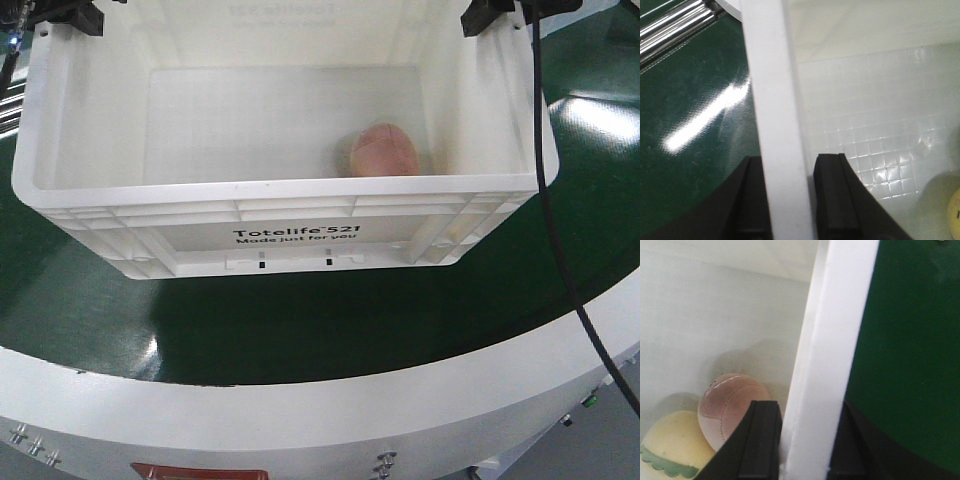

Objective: Place moving items into box and shelve

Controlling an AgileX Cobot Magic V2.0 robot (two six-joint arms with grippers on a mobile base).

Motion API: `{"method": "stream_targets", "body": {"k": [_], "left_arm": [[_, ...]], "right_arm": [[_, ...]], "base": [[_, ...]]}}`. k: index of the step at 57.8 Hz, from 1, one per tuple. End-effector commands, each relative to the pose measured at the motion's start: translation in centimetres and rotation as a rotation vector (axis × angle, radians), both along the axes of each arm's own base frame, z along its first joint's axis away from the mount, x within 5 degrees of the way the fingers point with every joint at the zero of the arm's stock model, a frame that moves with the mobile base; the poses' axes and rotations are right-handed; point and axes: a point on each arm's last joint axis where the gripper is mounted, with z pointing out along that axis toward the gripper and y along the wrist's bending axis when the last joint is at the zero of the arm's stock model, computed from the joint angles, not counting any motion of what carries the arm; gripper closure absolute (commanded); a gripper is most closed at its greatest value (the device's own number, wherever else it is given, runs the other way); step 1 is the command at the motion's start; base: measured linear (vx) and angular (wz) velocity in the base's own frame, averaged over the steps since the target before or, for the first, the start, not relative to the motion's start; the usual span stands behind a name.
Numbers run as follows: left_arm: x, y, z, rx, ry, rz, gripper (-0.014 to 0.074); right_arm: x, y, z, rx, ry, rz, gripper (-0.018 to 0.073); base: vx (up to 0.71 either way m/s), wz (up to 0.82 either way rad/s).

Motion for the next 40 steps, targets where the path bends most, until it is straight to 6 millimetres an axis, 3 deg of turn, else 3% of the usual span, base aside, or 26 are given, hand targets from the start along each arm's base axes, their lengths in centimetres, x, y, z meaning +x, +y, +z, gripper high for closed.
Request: {"method": "stream_targets", "body": {"k": [1, 40], "left_arm": [[-1.36, -0.31, 3.86, -0.057, -0.213, -0.033, 0.0597], [-1.25, -0.4, 3.98, -0.072, -0.23, -0.036, 0.0597]], "right_arm": [[-1.9, -0.35, 4.46, 0.061, -0.198, 0.01, 0.0564], [-2.04, -0.38, 4.3, 0.054, -0.176, 0.012, 0.0564]], "base": [[0.0, 0.0], [0.0, 0.0]]}}
